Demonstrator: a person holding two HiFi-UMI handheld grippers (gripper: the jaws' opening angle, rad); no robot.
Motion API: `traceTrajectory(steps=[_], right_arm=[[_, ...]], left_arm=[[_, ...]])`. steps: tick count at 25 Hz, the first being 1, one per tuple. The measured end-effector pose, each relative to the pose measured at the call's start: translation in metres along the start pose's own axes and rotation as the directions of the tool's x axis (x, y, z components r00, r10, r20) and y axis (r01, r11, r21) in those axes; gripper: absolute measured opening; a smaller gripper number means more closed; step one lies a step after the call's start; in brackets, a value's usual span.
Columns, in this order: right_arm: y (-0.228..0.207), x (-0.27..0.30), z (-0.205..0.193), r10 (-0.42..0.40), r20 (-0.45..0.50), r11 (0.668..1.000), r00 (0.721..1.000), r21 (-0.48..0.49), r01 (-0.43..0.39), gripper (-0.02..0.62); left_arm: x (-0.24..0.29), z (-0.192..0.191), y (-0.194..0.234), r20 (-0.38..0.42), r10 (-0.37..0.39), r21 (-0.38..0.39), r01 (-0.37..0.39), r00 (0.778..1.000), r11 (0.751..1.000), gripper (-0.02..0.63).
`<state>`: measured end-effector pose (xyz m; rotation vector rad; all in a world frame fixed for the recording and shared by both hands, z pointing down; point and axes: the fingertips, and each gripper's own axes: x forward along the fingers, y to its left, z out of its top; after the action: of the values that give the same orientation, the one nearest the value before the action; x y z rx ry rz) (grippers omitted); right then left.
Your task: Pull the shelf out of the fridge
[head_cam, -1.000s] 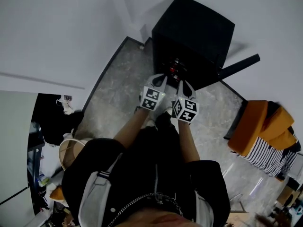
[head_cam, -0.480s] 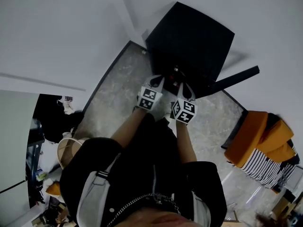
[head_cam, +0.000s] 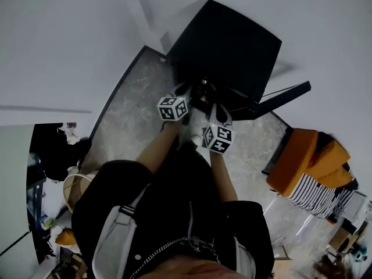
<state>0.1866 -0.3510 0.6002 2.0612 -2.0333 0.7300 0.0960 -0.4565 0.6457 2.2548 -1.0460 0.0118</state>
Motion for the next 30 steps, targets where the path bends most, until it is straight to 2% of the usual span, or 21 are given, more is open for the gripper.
traceTrajectory(steps=[3,6,9,13,18,22,27,30], right_arm=[[0.0,0.004,0.001,-0.025,-0.006,1.0,1.0,-0.012,0.025,0.003],[-0.002,0.005,-0.001,-0.053,-0.018,0.998,0.998,-0.02,0.053,0.003],[0.0,0.007,-0.003,-0.077,-0.028,0.997,0.997,-0.032,0.076,0.003],[-0.001,0.008,-0.007,-0.109,-0.049,0.993,0.993,-0.044,0.107,0.003],[0.001,0.003,-0.01,-0.147,-0.057,0.987,0.987,-0.074,0.143,0.003],[-0.002,0.0,-0.013,-0.172,-0.063,0.984,0.983,-0.067,0.168,0.003],[-0.006,-0.006,-0.014,-0.197,-0.063,0.979,0.978,-0.061,0.194,0.003],[-0.009,-0.008,-0.019,-0.208,-0.08,0.977,0.975,-0.058,0.204,0.003]], left_arm=[[0.016,-0.002,0.014,0.021,-0.005,-0.132,0.008,1.0,0.991,0.065],[0.031,-0.007,0.024,0.027,-0.031,-0.262,0.037,0.999,0.964,0.079],[0.046,-0.007,0.037,0.047,-0.028,-0.391,0.045,0.998,0.919,0.092],[0.066,-0.009,0.048,0.087,-0.032,-0.536,0.074,0.996,0.841,0.102],[0.084,-0.005,0.045,0.127,-0.089,-0.614,0.149,0.988,0.775,0.112],[0.097,-0.006,0.048,0.129,-0.093,-0.668,0.156,0.987,0.727,0.105],[0.105,-0.006,0.053,0.141,-0.087,-0.708,0.162,0.986,0.687,0.074],[0.106,-0.006,0.053,0.17,-0.093,-0.743,0.19,0.981,0.642,0.042]])
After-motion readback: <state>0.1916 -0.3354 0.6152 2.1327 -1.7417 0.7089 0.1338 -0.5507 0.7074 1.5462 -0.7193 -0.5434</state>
